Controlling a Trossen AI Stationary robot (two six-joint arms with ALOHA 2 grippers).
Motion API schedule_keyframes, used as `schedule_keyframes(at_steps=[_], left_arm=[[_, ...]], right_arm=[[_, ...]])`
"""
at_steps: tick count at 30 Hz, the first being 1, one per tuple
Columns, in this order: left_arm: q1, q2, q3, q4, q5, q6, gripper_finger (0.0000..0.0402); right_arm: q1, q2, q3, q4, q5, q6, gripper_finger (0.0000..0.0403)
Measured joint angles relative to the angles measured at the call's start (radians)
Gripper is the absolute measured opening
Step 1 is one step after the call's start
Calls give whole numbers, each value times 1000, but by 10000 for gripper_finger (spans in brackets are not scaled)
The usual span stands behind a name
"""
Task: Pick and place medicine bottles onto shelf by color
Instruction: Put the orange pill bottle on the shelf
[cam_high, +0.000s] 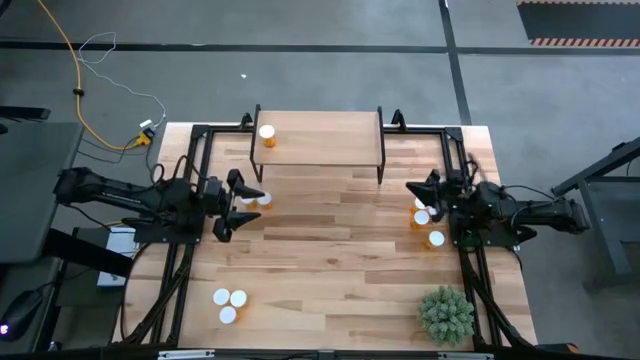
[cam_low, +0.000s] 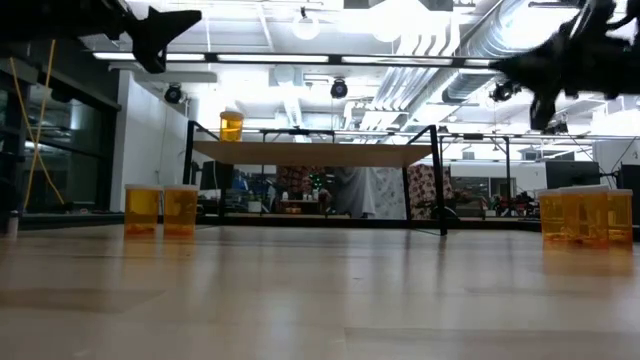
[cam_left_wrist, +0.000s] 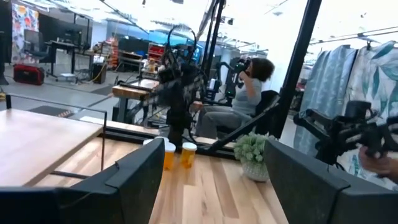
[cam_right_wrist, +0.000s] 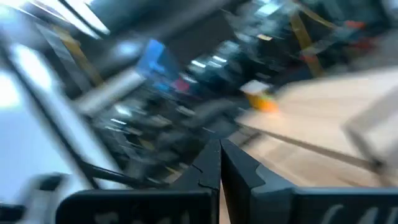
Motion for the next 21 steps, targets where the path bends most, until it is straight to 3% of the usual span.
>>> schedule_keyframes(at_steps=[2, 5, 9, 15, 18, 21], left_arm=[[-15, 4, 0, 1, -13, -3, 266], [-36, 14, 0, 0, -43, -2, 266], [-53, 22, 0, 1, -89, -1, 266], [-55, 22, 0, 0, -96, 0, 266], [-55, 22, 0, 0, -96, 0, 266], [-55, 22, 0, 0, -96, 0, 266]], right_arm=[[1, 10, 13, 57, -59, 33, 1], [10, 51, 88, -49, -43, 36, 15], [25, 160, 256, -420, 20, 34, 67], [54, 382, 510, -996, -21, 197, 154], [119, 444, 528, -1060, 37, 291, 146], [205, 479, 528, -1118, 149, 390, 92]])
